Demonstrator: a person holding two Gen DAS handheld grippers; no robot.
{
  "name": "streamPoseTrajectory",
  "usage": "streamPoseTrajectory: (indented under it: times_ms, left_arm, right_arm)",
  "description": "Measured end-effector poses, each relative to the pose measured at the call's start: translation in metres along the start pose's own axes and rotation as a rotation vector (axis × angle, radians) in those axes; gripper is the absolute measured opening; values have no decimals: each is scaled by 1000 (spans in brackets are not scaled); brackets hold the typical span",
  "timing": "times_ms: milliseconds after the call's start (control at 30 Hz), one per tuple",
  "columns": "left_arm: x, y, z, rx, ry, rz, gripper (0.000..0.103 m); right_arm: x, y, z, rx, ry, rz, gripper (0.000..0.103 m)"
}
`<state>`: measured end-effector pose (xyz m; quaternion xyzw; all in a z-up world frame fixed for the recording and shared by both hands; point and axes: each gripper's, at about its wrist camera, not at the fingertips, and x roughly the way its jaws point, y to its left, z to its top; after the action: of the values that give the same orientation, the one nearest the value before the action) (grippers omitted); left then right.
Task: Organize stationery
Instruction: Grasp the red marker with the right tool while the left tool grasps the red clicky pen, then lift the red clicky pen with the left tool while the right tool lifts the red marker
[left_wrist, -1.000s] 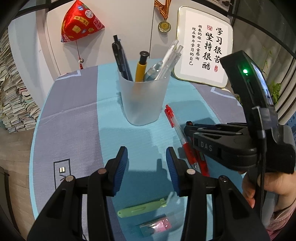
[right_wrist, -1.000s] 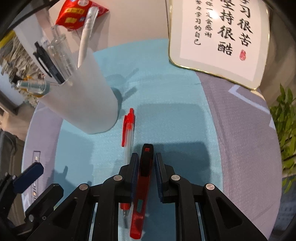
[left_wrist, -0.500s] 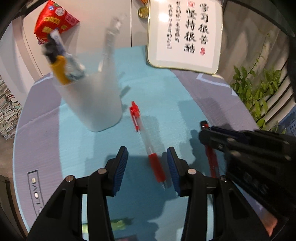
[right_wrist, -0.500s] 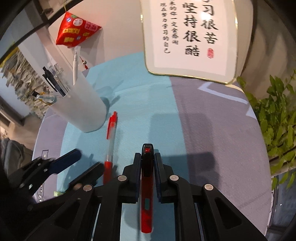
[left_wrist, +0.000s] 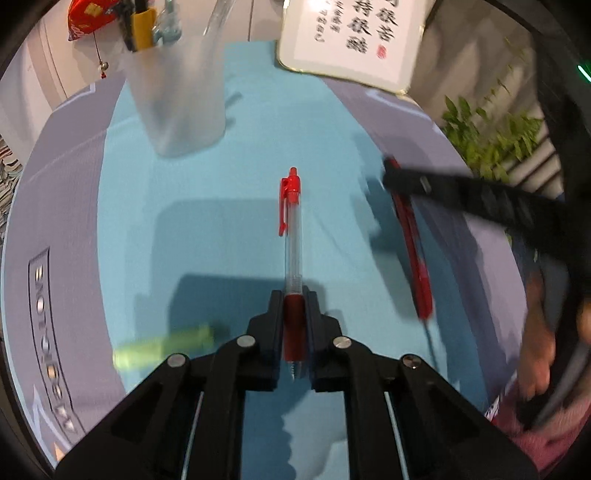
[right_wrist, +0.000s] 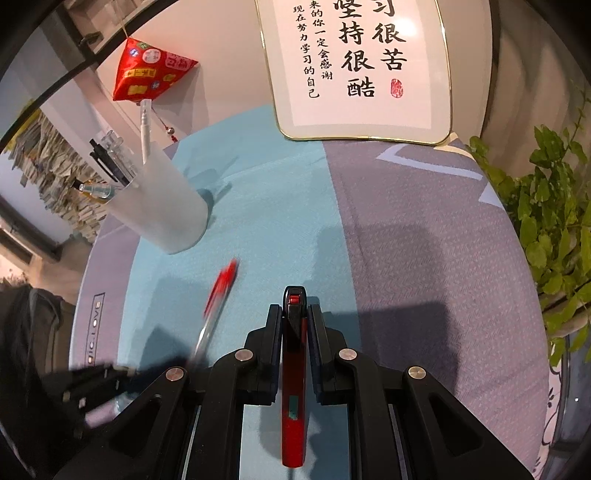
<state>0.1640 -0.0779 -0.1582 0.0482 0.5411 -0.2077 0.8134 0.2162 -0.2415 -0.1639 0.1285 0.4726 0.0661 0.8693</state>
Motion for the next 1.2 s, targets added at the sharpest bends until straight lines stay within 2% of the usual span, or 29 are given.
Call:
streamPoseTrajectory:
  times_ms: [67, 100, 167, 200, 233, 300, 467, 567, 600, 633, 700, 800, 1200]
  left_arm:
    - [-2, -6, -5, 32, 3, 19, 10]
    - [0, -8, -4, 44, -1, 28, 14]
    - [0, -11, 1, 56, -23, 56, 31]
    - [0, -11, 5, 54, -38, 69, 44]
    - [-1, -12, 11, 55, -60, 76, 48]
    - [0, -16, 23, 79, -86, 82, 49]
    - [25, -17, 49, 95, -54, 115, 46]
    - [31, -16, 53, 102, -54, 119, 30]
    - [30, -17, 53, 111, -56, 119, 15]
    - [30, -18, 54, 117, -56, 105, 12]
    - [29, -17, 54, 107, -53, 98, 12]
    - [14, -16, 50, 109, -97, 119, 12]
    - [-64, -6, 32, 78, -250, 78, 12]
  right_arm:
    - [0, 0, -1, -1, 0, 3, 15]
    - [1, 1, -1, -2, 2, 5, 15]
    - [3, 3, -2, -4, 7, 9, 15]
    - [3, 5, -3, -6, 9, 11, 15]
    - [4, 6, -4, -9, 11, 13, 15]
    - [4, 8, -6, -12, 14, 14, 15]
    - [2, 6, -8, -2, 13, 11, 15]
    - [0, 3, -10, 6, 11, 13, 15]
    - [0, 2, -10, 10, 11, 13, 15]
    - [1, 1, -10, 14, 10, 12, 15]
    - [1, 1, -10, 19, 10, 15, 15]
    - [0, 2, -10, 13, 7, 21, 15]
    - [-28, 12, -9, -5, -45, 58, 15]
